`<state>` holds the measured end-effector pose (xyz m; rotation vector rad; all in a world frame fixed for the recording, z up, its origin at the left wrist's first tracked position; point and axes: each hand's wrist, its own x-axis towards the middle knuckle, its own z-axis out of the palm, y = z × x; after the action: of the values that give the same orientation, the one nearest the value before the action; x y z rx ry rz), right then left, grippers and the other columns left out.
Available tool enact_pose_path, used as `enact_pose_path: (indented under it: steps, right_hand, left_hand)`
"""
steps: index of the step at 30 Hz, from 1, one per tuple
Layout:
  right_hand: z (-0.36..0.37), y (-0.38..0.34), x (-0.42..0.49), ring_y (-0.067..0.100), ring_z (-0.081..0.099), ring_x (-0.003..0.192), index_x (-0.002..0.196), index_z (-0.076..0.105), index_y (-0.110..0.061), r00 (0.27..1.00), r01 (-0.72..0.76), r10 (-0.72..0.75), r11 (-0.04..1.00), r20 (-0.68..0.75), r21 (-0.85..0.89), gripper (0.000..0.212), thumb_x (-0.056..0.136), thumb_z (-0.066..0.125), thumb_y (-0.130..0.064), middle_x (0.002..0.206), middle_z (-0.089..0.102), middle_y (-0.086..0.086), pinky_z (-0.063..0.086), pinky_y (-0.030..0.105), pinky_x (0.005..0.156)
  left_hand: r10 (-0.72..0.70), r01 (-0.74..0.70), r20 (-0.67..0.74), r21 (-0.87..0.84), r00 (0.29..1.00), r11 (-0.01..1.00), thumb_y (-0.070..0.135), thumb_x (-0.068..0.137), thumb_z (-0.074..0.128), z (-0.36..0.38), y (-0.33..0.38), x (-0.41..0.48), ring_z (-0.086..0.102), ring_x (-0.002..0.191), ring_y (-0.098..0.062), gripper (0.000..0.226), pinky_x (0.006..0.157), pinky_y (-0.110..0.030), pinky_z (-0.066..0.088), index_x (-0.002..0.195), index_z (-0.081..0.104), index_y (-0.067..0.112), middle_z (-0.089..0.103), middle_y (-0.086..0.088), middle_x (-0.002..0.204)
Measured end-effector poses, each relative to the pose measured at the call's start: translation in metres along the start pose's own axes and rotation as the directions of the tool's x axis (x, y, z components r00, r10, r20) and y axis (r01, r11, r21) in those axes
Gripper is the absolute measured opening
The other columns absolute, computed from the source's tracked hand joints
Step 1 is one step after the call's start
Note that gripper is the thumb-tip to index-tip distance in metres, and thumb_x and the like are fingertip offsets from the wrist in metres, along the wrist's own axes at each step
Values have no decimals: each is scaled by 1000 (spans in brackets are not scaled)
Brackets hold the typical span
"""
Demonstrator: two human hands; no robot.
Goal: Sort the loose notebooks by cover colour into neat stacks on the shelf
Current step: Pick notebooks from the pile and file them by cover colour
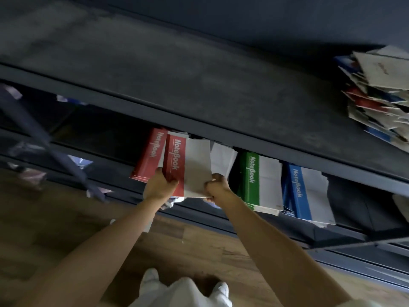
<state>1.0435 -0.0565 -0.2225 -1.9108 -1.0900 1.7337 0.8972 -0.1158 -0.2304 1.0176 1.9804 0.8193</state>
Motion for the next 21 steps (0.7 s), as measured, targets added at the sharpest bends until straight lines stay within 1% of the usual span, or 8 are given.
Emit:
enact_pose_path:
  steps: [2,4,7,9,11,14,18,21]
  right_hand:
    - [22,-6,8,24,50,92,132,41,-10,999,34,-34,999,13,-8,42,92,45,1,116,51,14,47,27,53]
    - [45,-11,19,23,51,94,134,40,-11,999,54,-54,999,2,4,44,92,44,1,122,51,14,50,31,65]
    - [79,-18,34,31,59,97,102,49,-20,996,3,5,996,-90,91,25,89,42,1,114,58,9,54,39,68]
    - [98,-17,48,33,59,99,94,51,-19,991,-26,38,996,-132,87,21,88,41,-1,114,60,12,54,40,73]
    - [109,-16,53,35,61,104,107,57,-12,981,-6,-10,997,-193,-82,26,87,44,-1,118,62,15,54,43,85]
    - [118,-17,49,32,58,112,123,53,-1,960,-14,-77,948,-270,-319,33,92,43,-3,122,61,16,47,33,89]
    - [122,-16,38,32,55,114,122,53,2,947,29,-167,896,-275,-443,33,91,44,-6,121,60,18,45,32,88]
    - [123,-11,28,31,51,119,134,46,-4,947,98,-237,855,-216,-508,44,90,46,-8,128,57,15,42,33,96]
  left_hand:
    - [15,-20,23,205,1000,979,36,86,53,-24,-11,12,64,95,-27,45,76,-33,50,124,47,11,63,-2,107]
    - [43,-46,17,408,999,912,45,92,48,-47,-22,22,59,106,-34,59,80,-39,47,141,31,17,57,-7,122]
    - [48,-57,31,627,998,777,59,90,42,-78,-42,32,47,120,-37,63,93,-45,41,142,30,25,49,-10,136]
    - [45,-77,63,741,997,667,64,89,38,-92,-54,35,40,126,-35,66,98,-46,37,142,29,26,42,-11,140]
    - [62,-108,89,788,994,606,68,87,35,-102,-64,37,36,130,-35,70,100,-46,36,143,26,27,36,-12,144]
    - [53,-120,110,817,993,565,66,88,37,-110,-76,41,29,135,-35,70,102,-47,34,144,24,26,30,-12,148]
    - [42,-145,146,823,988,549,67,87,36,-112,-85,41,24,138,-36,73,104,-48,33,145,21,26,24,-11,152]
    - [40,-166,173,819,984,550,68,87,35,-111,-90,39,25,138,-35,74,104,-49,33,146,21,26,22,-11,153]
